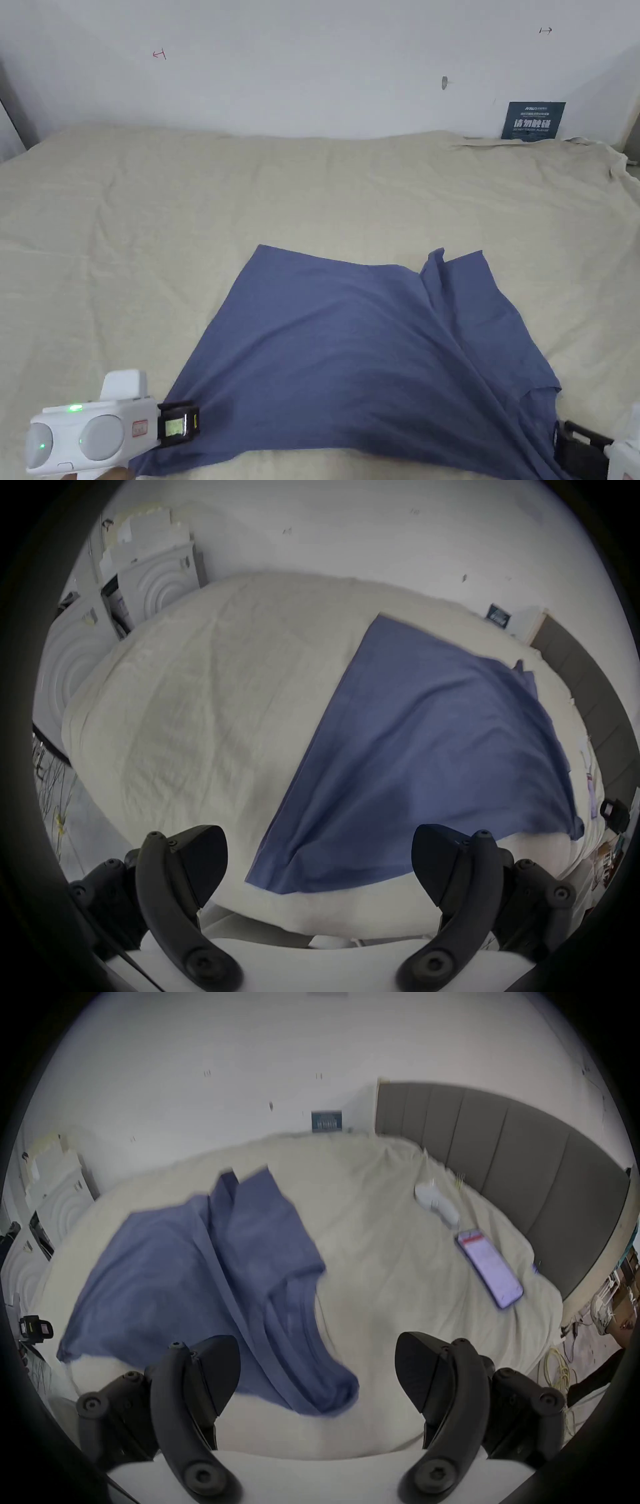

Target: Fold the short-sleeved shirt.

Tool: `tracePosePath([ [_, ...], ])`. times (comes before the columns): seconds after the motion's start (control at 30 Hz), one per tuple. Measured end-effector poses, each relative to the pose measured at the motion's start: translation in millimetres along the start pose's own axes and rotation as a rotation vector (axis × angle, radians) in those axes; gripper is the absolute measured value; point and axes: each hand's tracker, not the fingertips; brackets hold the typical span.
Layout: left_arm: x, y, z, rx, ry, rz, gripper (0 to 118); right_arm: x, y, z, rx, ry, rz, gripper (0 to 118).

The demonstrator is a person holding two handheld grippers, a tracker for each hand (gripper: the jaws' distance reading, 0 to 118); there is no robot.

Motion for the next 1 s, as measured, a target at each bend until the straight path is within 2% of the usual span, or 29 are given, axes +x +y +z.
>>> tracePosePath([
  [0.3,40,56,68,0.328,-0.049,-0.02,111,-15,64,45,0.292,0.104,-0.036,99],
  [0.37,50,64,79,0.406,-0.055,-0.021,111,-22,72,51,0.331,0.109,-0.014,99],
  [0.43,59,69,85,0.454,-0.054,-0.051,105,-28,76,56,0.382,0.099,0.029,98],
  [0.47,63,71,88,0.485,-0.053,-0.059,96,-31,77,56,0.394,0.085,0.042,93],
  [0.53,70,73,90,0.512,-0.063,-0.082,70,-36,79,58,0.428,0.078,0.063,70],
  [0.57,73,73,90,0.527,-0.07,-0.089,45,-38,79,60,0.442,0.076,0.071,45],
  [0.63,77,74,90,0.535,-0.103,-0.101,11,-38,81,56,0.462,0.073,0.081,4],
  [0.67,78,75,88,0.527,-0.128,-0.097,0,-39,81,55,0.473,0.077,0.088,0],
  [1.0,89,105,47,0.443,-0.163,-0.133,0,-34,100,26,0.48,0.089,0.078,0],
])
